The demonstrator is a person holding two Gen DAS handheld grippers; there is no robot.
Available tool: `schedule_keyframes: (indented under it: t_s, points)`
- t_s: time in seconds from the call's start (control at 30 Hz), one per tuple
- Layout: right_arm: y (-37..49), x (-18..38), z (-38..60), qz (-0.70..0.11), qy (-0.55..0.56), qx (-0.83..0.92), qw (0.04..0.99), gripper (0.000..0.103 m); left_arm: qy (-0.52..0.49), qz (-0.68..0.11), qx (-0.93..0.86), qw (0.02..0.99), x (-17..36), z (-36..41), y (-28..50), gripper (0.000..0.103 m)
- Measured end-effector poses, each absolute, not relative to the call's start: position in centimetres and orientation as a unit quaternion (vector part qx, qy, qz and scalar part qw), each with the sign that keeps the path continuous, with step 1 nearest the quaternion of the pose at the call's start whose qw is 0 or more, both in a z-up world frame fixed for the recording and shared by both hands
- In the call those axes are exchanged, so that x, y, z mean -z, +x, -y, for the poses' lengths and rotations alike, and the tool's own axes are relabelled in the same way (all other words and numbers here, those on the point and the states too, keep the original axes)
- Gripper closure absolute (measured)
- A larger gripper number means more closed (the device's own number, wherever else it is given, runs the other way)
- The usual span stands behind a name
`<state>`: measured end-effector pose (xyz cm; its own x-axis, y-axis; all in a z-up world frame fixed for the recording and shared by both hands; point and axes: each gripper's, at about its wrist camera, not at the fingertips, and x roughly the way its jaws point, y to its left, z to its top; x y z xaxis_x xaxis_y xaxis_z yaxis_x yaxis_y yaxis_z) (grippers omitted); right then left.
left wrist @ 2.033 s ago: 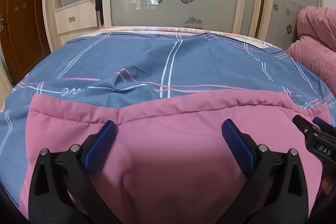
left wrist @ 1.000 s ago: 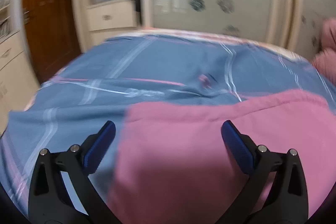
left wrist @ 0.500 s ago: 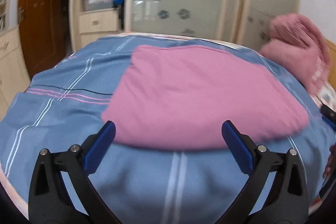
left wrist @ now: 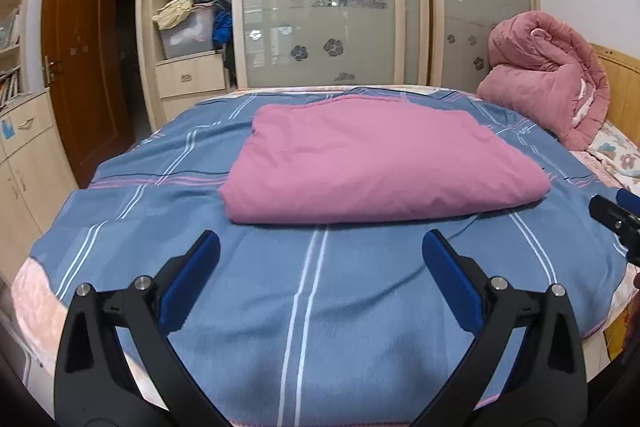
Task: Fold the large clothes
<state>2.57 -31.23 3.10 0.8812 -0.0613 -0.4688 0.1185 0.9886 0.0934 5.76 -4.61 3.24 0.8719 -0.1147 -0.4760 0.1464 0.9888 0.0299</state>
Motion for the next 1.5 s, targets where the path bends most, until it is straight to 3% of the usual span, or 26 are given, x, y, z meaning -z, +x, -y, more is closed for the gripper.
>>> schedule_keyframes:
  t_s: [1.5]
  points:
    - [2.4, -2.8, 29.2, -0.234, 0.036, 0.064, 0.969, 0.001, 0.015, -0.257, 0.056, 0.965, -3.8, 4.6, 5.7, 0.002]
